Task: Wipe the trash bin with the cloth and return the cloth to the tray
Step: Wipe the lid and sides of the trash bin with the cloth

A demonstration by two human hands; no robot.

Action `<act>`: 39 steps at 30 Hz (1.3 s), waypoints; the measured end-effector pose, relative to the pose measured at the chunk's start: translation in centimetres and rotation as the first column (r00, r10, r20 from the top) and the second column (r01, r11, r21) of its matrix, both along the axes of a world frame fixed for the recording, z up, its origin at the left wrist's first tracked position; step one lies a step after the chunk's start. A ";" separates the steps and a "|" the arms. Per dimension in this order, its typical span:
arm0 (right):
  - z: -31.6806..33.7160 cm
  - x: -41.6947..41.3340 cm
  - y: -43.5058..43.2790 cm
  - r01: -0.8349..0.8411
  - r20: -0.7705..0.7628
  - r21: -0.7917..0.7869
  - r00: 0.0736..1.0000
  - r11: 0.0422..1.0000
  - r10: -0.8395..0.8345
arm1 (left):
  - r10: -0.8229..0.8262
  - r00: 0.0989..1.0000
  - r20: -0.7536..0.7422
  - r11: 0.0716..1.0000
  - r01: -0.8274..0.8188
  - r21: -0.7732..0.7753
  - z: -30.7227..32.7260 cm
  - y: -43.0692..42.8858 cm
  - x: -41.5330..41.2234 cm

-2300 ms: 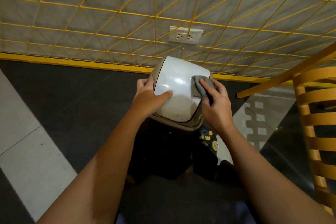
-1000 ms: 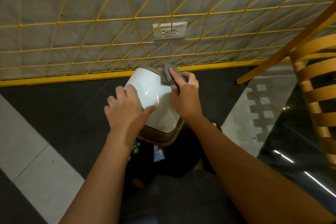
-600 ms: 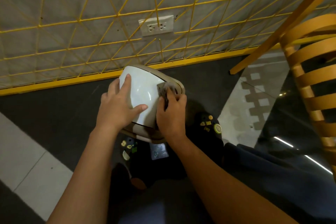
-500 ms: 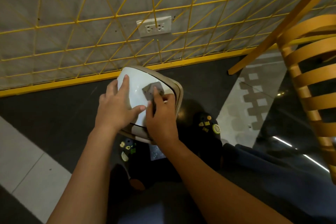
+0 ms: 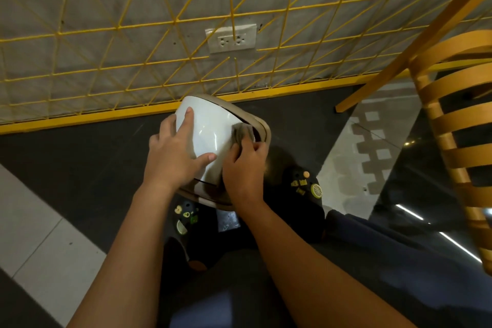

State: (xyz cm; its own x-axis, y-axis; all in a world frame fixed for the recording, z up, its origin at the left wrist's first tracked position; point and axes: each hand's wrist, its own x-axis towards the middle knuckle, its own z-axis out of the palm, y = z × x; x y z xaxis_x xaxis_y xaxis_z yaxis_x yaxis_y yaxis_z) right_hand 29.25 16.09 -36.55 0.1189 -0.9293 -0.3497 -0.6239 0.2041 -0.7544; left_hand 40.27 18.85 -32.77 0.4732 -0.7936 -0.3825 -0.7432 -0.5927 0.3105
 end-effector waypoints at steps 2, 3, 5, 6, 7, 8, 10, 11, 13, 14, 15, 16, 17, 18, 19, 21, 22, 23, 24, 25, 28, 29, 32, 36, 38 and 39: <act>-0.5 -0.6 -0.5 0.080 -0.013 0.130 0.997 0.988 -0.079 | -0.009 1.000 0.004 1.000 0.009 -0.007 -0.1 0.0 0.0; -0.6 -0.8 -0.8 0.098 -0.033 0.199 0.995 0.975 -0.093 | -0.012 1.000 0.007 1.000 0.012 -0.012 -0.2 0.0 0.0; -0.6 -0.8 -1.5 0.086 -0.052 0.241 0.996 0.967 -0.075 | -0.011 1.000 0.012 1.000 0.012 -0.021 -0.3 0.1 0.0; -0.5 -0.5 -1.8 0.078 -0.044 0.213 0.997 0.974 -0.070 | -0.010 1.000 0.012 1.000 0.010 -0.024 -0.4 0.0 -0.1; -0.2 0.0 -1.9 0.066 -0.029 0.159 0.998 0.985 -0.062 | -0.009 1.000 0.013 1.000 0.010 -0.025 -0.4 0.0 0.0; 0.0 0.3 -1.9 0.045 -0.025 0.099 0.999 0.994 -0.042 | -0.012 1.000 0.016 1.000 0.012 -0.025 -0.5 0.0 0.0; 0.1 0.5 -1.6 -0.004 -0.031 0.028 0.999 1.000 0.005 | -0.019 0.999 0.028 0.999 0.019 -0.025 -0.7 0.0 0.1; -0.1 0.3 -1.4 -0.016 -0.019 0.036 1.000 0.999 0.017 | -0.023 0.999 0.032 0.999 0.024 -0.027 -0.8 0.0 0.2; -0.5 -0.5 -1.3 0.010 0.010 0.128 1.000 0.992 -0.011 | -0.029 0.999 0.031 0.999 0.030 -0.035 -1.0 -0.1 0.2; -0.7 -0.9 -1.4 0.034 0.002 0.186 0.999 0.982 -0.035 | -0.030 0.999 0.028 0.999 0.031 -0.036 -1.1 -0.1 0.2; -0.8 -1.0 -1.6 0.054 -0.016 0.234 0.999 0.971 -0.051 | -0.031 0.999 0.024 0.999 0.032 -0.035 -1.1 0.0 0.2; -0.7 -1.1 -1.7 0.066 -0.024 0.262 0.998 0.963 -0.062 | -0.032 0.999 0.022 0.999 0.033 -0.037 -1.1 0.0 0.2; -0.6 -0.9 -1.9 0.067 -0.021 0.265 0.998 0.962 -0.063 | -0.033 0.999 0.023 0.999 0.034 -0.041 -1.2 0.0 0.2; -0.3 -0.6 -2.0 0.056 -0.010 0.240 0.998 0.969 -0.056 | -0.035 0.999 0.025 0.998 0.036 -0.045 -1.2 0.0 0.2; 0.0 -0.2 -2.0 0.032 0.007 0.187 0.999 0.982 -0.034 | -0.038 0.999 0.029 0.998 0.040 -0.047 -1.2 0.0 0.3; 0.5 0.2 -1.7 -0.038 0.026 0.063 0.999 0.997 0.037 | -0.042 0.999 0.032 0.998 0.043 -0.044 -1.4 0.0 0.4; 0.5 0.1 -1.5 -0.066 0.030 0.025 0.997 0.998 0.065 | -0.042 0.999 0.033 0.998 0.044 -0.042 -1.3 0.0 0.4; 0.3 -0.1 -1.2 -0.074 0.038 0.016 0.997 0.997 0.074 | -0.041 0.999 0.030 0.998 0.042 -0.039 -1.3 0.0 0.4; 0.1 -0.5 -0.8 -0.066 0.046 0.038 0.997 0.997 0.065 | -0.039 0.999 0.025 0.999 0.040 -0.036 -1.2 0.0 0.4; -0.3 -1.0 -0.6 -0.039 0.044 0.082 0.998 0.996 0.035 | -0.035 0.999 0.018 0.999 0.035 -0.034 -1.2 0.0 0.3; -1.0 -1.8 -0.8 0.034 -0.029 0.229 0.999 0.973 -0.028 | -0.021 1.000 -0.003 0.999 0.021 -0.026 -0.7 0.0 0.0; -1.0 -1.5 -1.2 0.033 -0.034 0.235 0.999 0.972 -0.026 | -0.017 1.000 -0.009 0.999 0.017 -0.027 -0.7 0.0 -0.1; -0.7 -0.8 -2.2 0.018 -0.005 0.164 1.000 0.986 -0.018 | -0.010 1.000 -0.020 1.000 0.010 -0.029 -0.5 -0.1 -0.2; -0.7 -2.1 -0.7 -0.044 -0.010 0.196 0.999 0.980 0.047 | -0.019 1.000 -0.004 0.999 0.019 -0.034 -0.7 0.0 -0.1; -1.0 -2.6 1.1 -0.057 -0.020 0.264 0.998 0.963 0.065 | -0.012 1.000 0.006 0.999 0.012 -0.034 -0.7 -0.1 -0.3; -1.2 -2.6 1.6 -0.048 -0.012 0.283 0.998 0.958 0.054 | -0.012 1.000 0.008 0.999 0.012 -0.033 -0.7 -0.1 -0.3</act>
